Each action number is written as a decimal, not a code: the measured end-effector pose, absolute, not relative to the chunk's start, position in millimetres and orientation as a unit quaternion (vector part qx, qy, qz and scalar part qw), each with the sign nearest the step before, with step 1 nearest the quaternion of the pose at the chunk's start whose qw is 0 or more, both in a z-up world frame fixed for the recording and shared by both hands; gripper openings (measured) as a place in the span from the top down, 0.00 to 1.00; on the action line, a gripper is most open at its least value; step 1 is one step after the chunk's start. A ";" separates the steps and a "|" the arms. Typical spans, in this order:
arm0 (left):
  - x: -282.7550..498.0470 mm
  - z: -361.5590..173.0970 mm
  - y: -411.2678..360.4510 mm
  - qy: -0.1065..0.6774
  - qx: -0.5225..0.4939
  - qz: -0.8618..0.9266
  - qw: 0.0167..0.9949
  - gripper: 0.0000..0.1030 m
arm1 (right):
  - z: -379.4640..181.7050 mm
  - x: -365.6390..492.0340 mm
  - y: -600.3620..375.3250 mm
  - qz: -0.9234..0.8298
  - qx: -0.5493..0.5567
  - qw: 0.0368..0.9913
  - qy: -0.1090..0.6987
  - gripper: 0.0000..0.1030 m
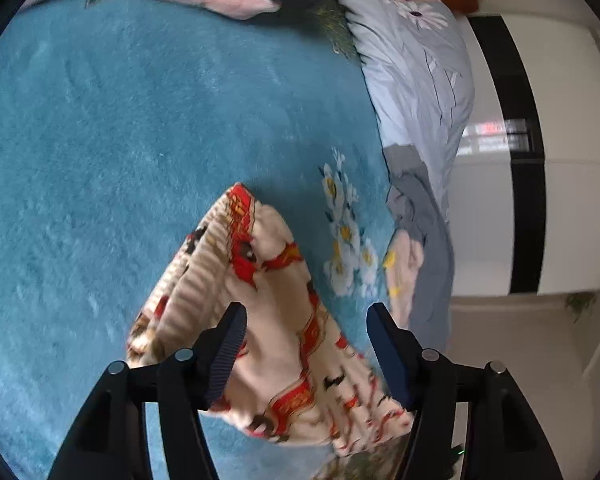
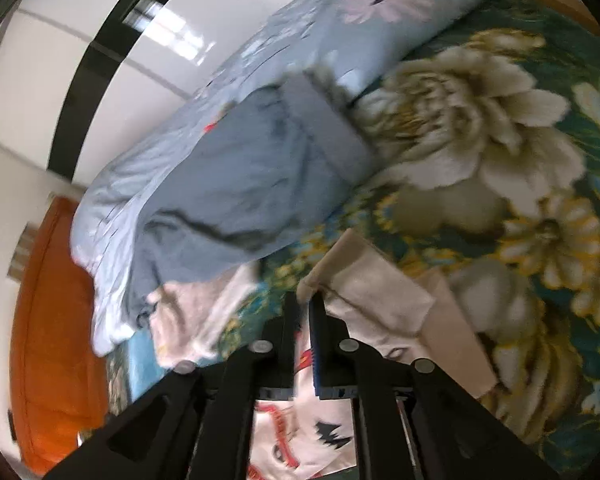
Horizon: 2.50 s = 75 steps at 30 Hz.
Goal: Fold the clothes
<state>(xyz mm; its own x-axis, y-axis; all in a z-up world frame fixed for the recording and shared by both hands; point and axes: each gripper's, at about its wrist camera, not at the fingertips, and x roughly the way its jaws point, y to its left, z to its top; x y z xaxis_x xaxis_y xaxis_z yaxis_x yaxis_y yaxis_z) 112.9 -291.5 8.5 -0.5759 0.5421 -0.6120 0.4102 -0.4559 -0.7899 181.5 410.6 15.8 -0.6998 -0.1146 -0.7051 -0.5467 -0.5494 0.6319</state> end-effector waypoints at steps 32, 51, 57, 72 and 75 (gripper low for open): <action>157.4 2.4 -250.6 -0.357 -0.508 0.784 0.011 0.35 | -18.3 257.3 430.9 0.790 -0.288 0.158 0.518 0.96; 177.2 2.8 -262.9 -0.395 -0.492 0.776 -0.001 0.35 | -64.0 318.0 434.1 0.753 -0.300 0.163 0.563 0.63; 188.8 -7.5 -269.8 -0.414 -0.494 0.764 -0.020 0.34 | -66.7 301.1 432.9 0.760 -0.275 0.163 0.566 0.55; 187.4 -36.6 -287.2 -0.535 -0.437 0.723 -0.020 0.26 | -57.2 257.8 412.4 0.793 -0.314 0.151 0.500 0.84; 182.9 -34.1 -286.8 -0.528 -0.440 0.726 -0.024 0.26 | -36.0 260.4 416.3 0.808 -0.294 0.146 0.490 0.86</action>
<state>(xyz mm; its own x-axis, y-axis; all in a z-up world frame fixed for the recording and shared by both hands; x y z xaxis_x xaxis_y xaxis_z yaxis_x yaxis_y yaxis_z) 182.9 -286.8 -34.1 -0.6123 0.4296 -0.6638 0.4988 -0.4415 -0.7458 260.4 416.3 -36.0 -0.7842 -0.0525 -0.6182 -0.5238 -0.4780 0.7051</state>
